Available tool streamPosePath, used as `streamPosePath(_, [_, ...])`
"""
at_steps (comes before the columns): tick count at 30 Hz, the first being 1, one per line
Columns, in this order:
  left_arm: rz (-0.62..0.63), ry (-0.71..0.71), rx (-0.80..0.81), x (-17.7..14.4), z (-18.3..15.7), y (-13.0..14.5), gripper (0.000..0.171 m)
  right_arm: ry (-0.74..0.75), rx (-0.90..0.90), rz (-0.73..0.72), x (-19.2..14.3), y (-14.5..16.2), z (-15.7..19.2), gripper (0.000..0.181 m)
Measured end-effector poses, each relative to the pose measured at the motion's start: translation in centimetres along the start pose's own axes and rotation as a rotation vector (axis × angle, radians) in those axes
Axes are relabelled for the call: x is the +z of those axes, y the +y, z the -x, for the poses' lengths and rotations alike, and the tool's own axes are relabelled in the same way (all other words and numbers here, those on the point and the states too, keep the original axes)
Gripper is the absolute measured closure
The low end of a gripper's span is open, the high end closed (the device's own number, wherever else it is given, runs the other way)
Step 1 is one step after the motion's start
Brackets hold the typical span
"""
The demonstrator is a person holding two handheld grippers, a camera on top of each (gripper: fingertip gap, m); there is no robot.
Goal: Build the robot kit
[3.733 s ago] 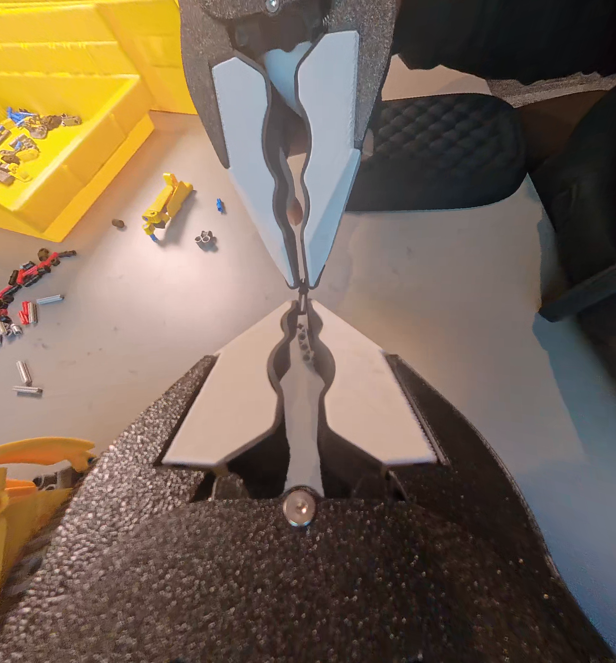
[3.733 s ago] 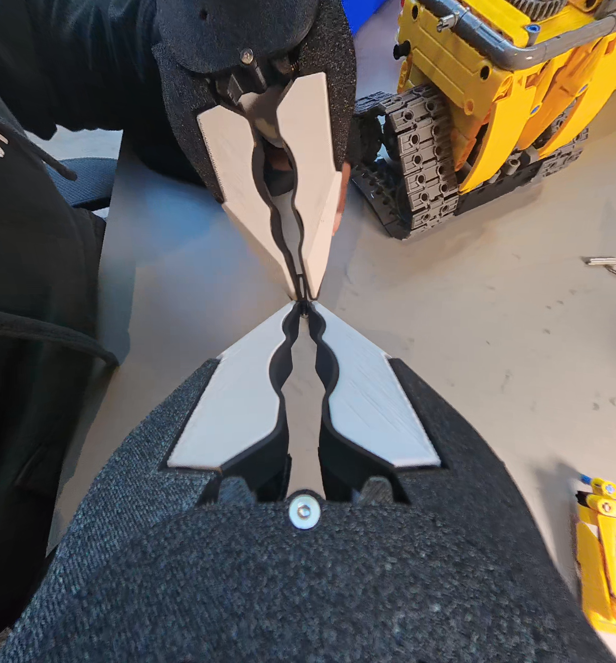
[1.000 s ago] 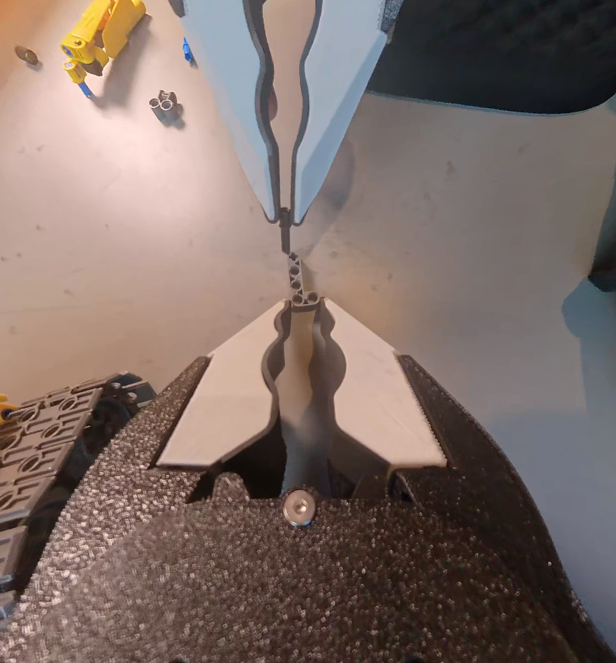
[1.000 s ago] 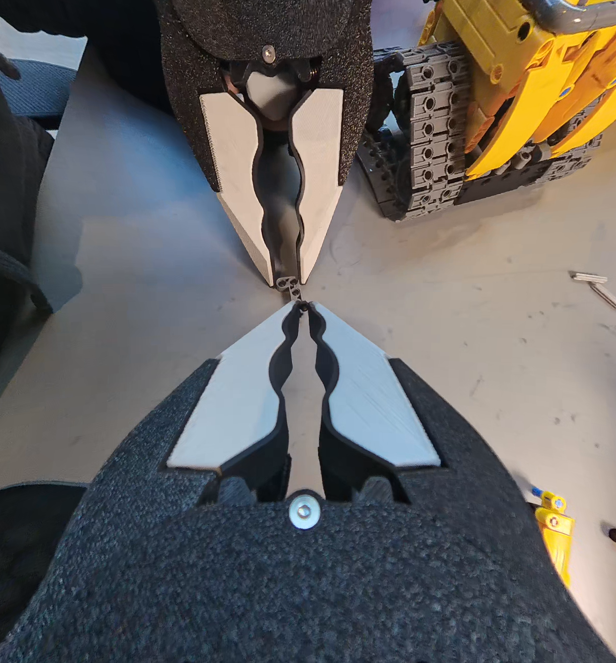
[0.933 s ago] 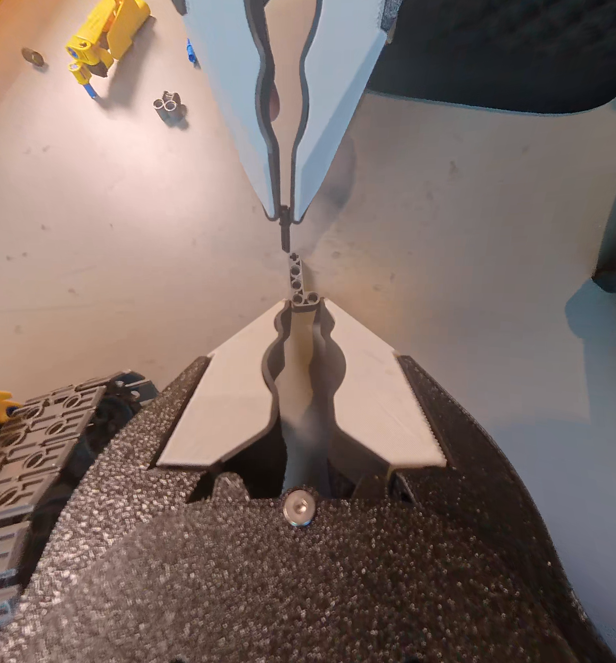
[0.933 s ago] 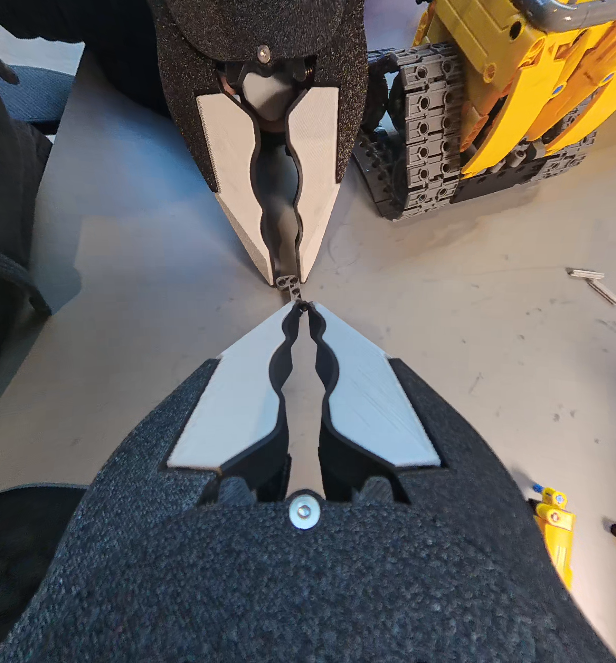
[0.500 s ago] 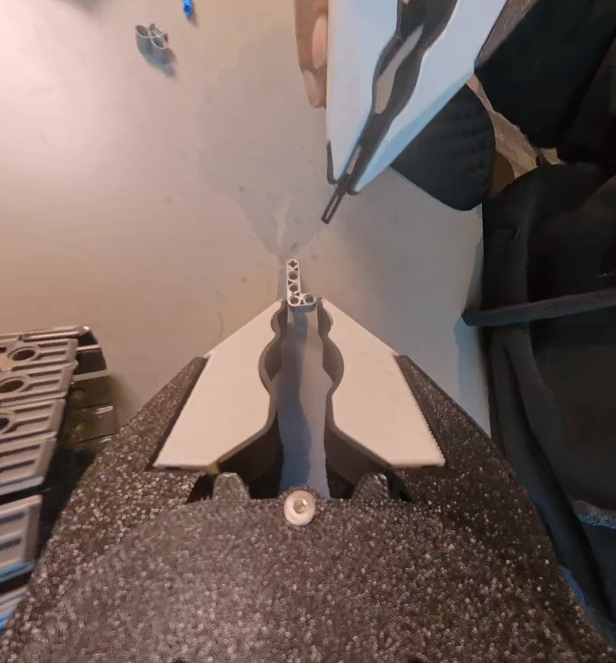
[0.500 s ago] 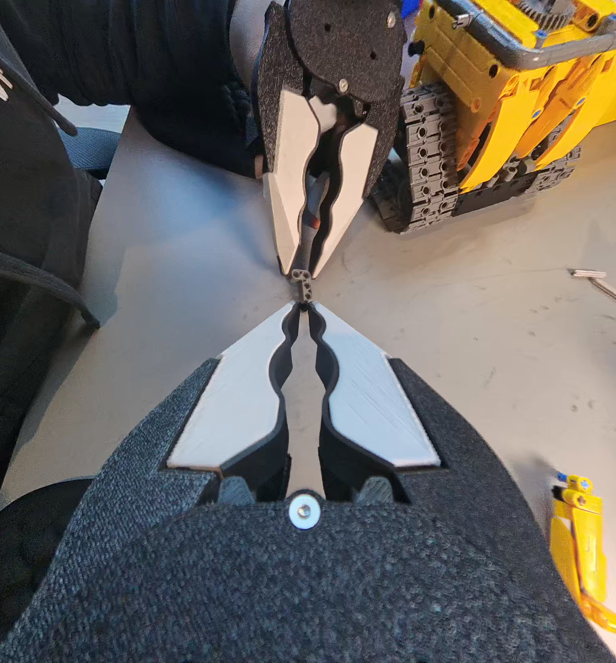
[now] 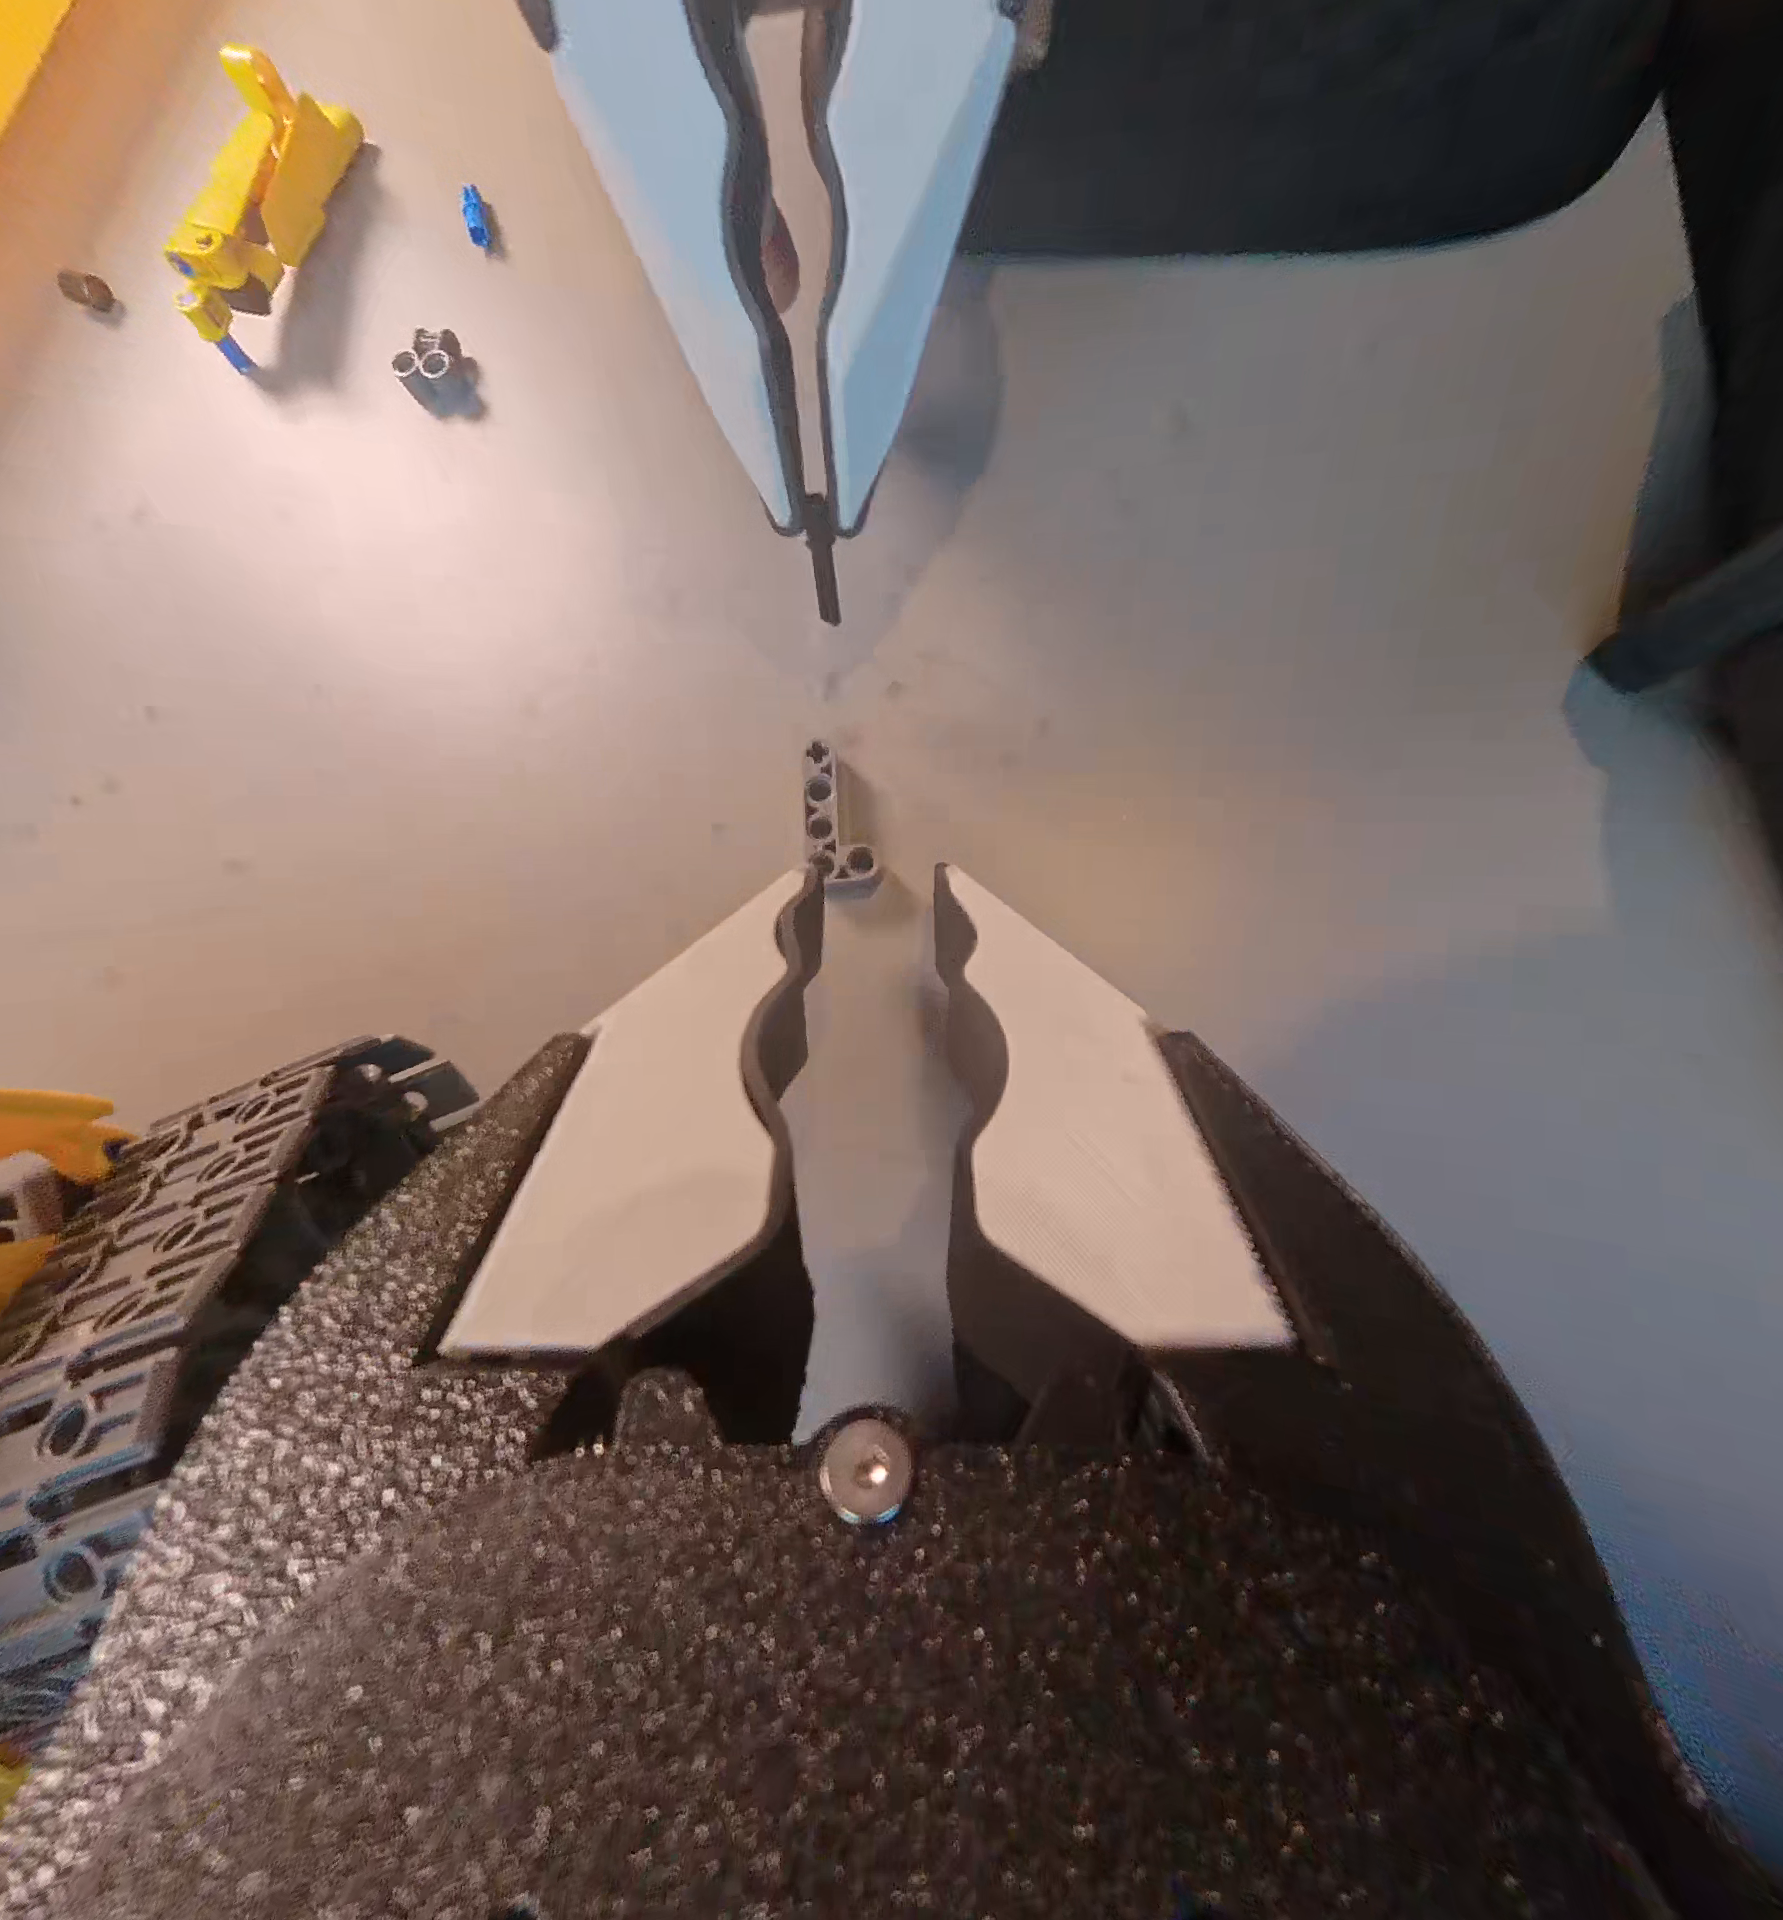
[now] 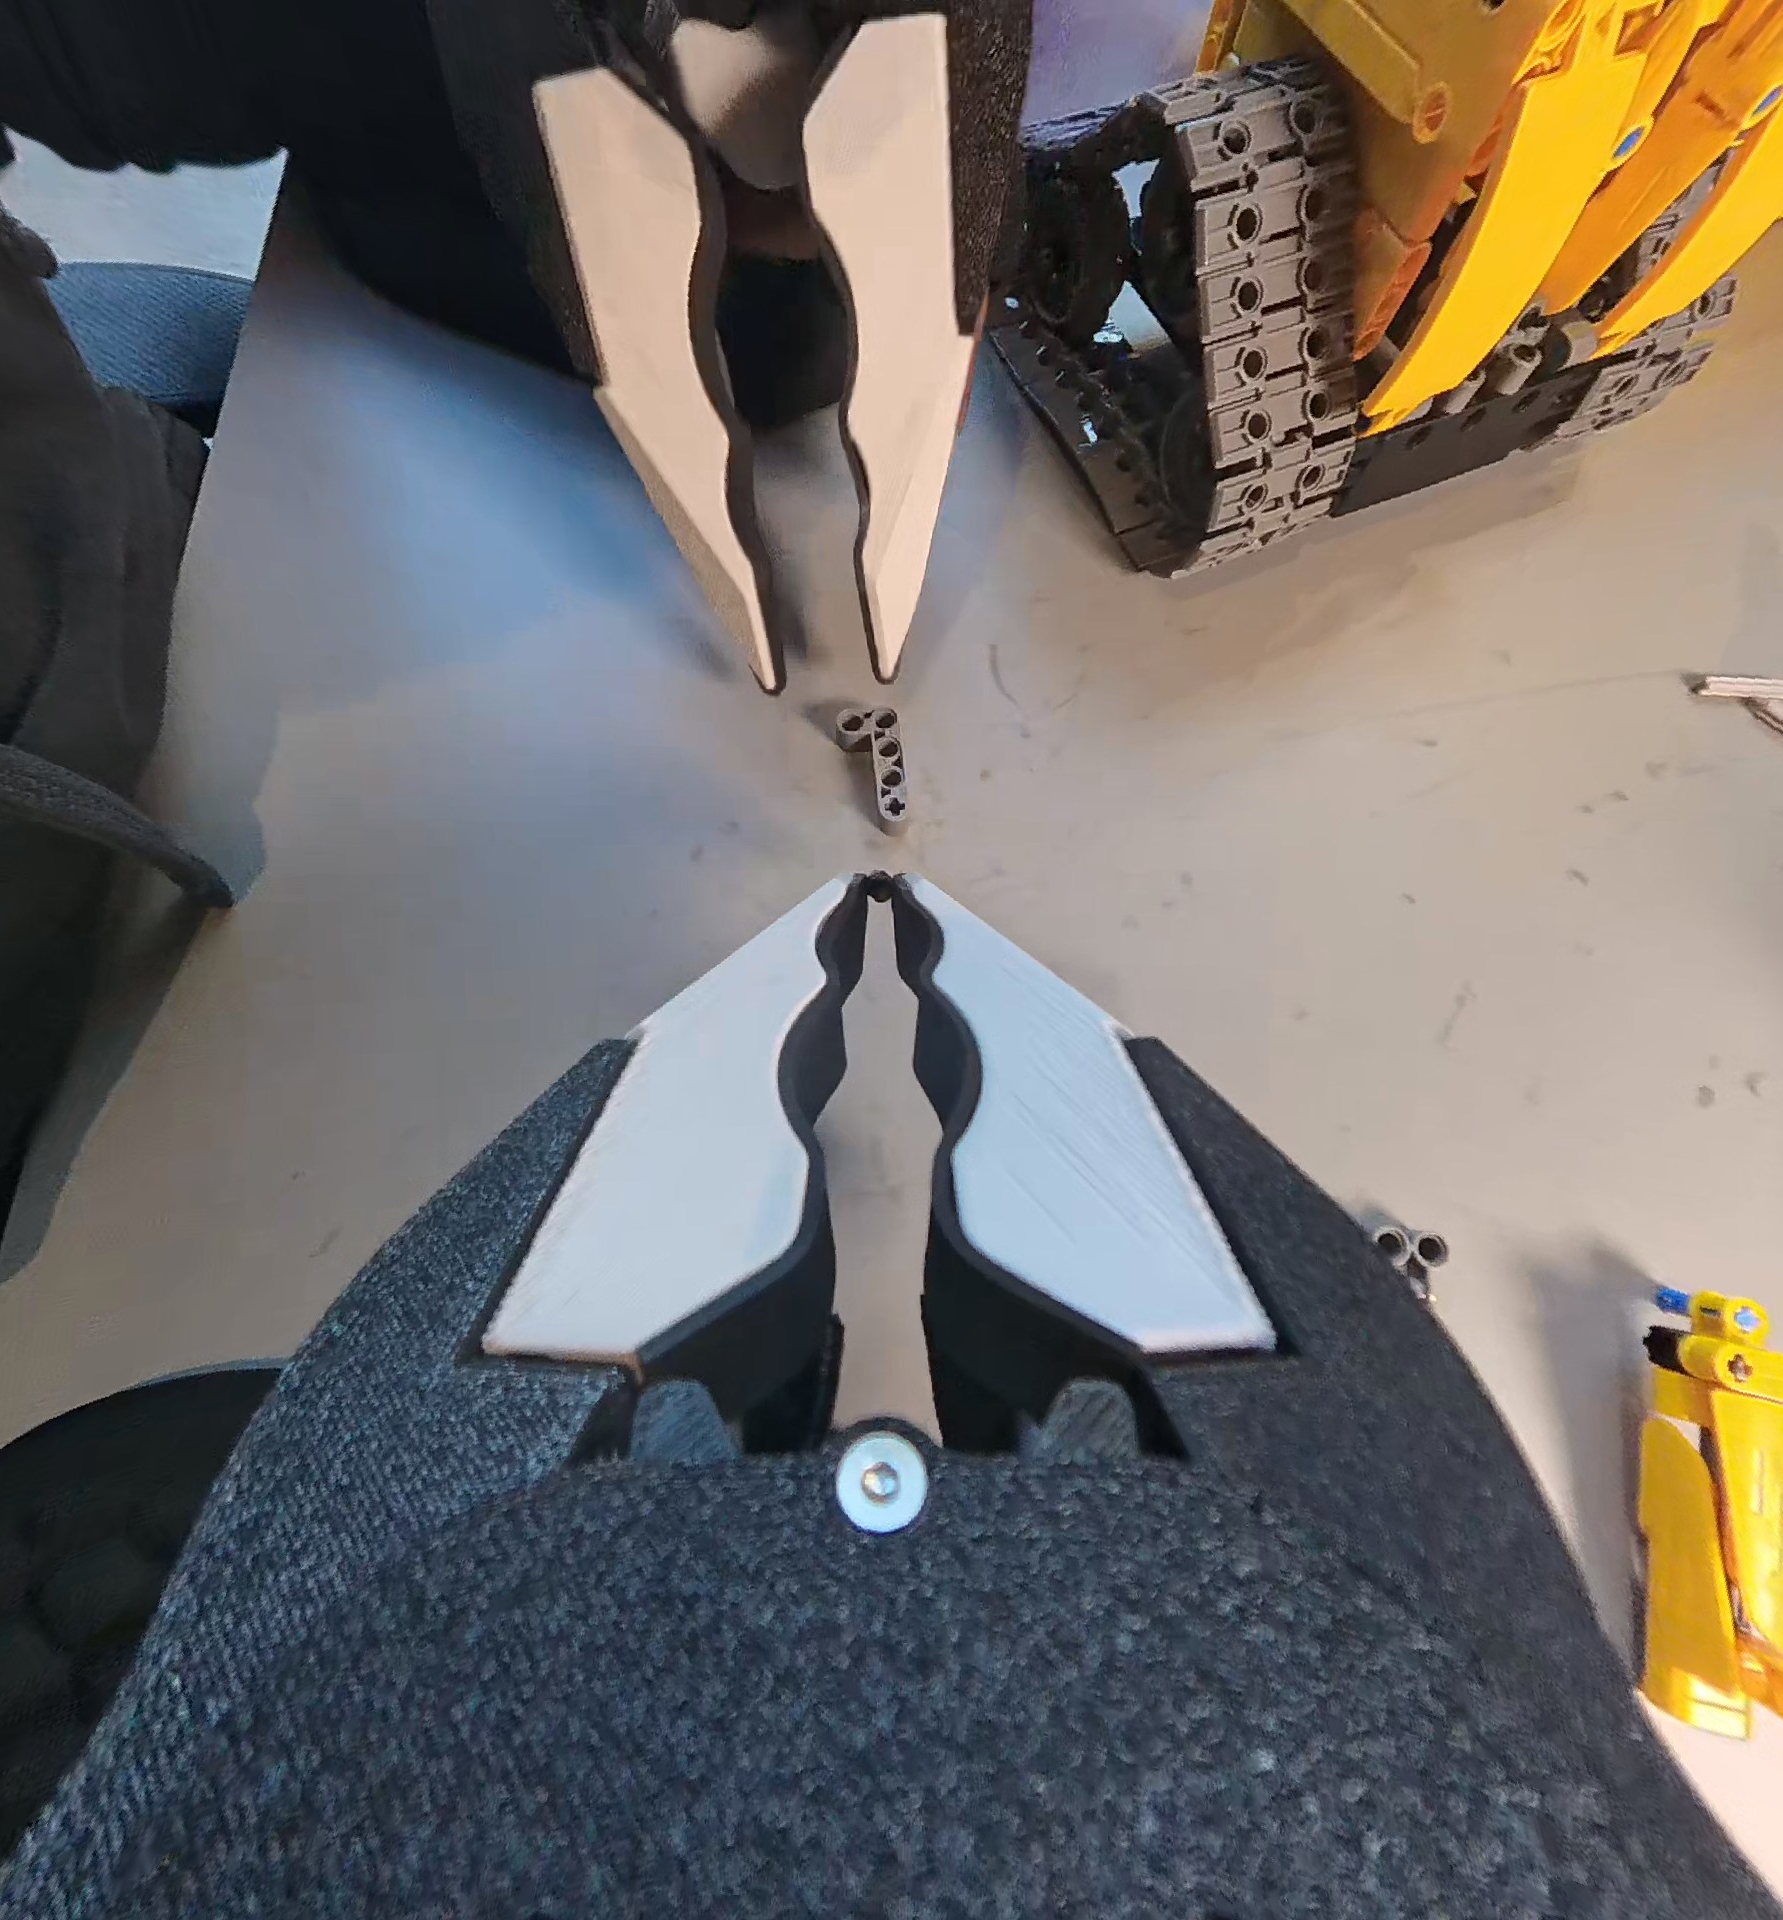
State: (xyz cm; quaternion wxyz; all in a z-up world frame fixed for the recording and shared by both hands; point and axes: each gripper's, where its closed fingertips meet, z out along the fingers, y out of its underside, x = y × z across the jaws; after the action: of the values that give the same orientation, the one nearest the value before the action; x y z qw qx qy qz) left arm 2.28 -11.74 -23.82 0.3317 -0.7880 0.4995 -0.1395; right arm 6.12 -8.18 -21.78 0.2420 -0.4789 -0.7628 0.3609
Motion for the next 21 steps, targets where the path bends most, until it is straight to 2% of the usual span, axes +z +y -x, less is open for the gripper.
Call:
streamPosePath(7, [0.04,-0.056,0.084,1.2,0.5,0.3,0.155,0.006,-0.002,-0.021,-0.1,-0.2,0.0,0.176])
streamPosePath(11, [0.047,-0.03,0.054,1.6,0.7,0.1,0.157,0.012,0.002,-0.036,-0.3,-0.3,-0.1,0.176])
streamPosePath(13, [0.046,0.021,-0.029,1.6,0.6,-0.1,0.157,0.011,0.002,-0.04,-0.4,-0.4,-0.1,0.176])
streamPosePath(16, [0.012,0.223,-0.302,1.5,-0.3,-0.7,0.157,0.007,-0.004,-0.05,-0.5,-0.6,-0.1,0.176])
streamPosePath(19, [-0.061,0.367,-0.556,1.5,-0.2,-1.8,0.157,-0.021,-0.023,-0.055,-0.3,-0.8,0.4,0.177])
streamPosePath(20, [-0.071,0.418,-0.591,1.3,-0.5,-2.2,0.157,-0.033,-0.036,-0.053,-0.2,-0.9,0.6,0.176])
streamPosePath(21, [-0.065,0.396,-0.602,1.6,-0.3,-2.1,0.157,-0.043,-0.045,-0.047,-0.1,-0.9,0.9,0.176])
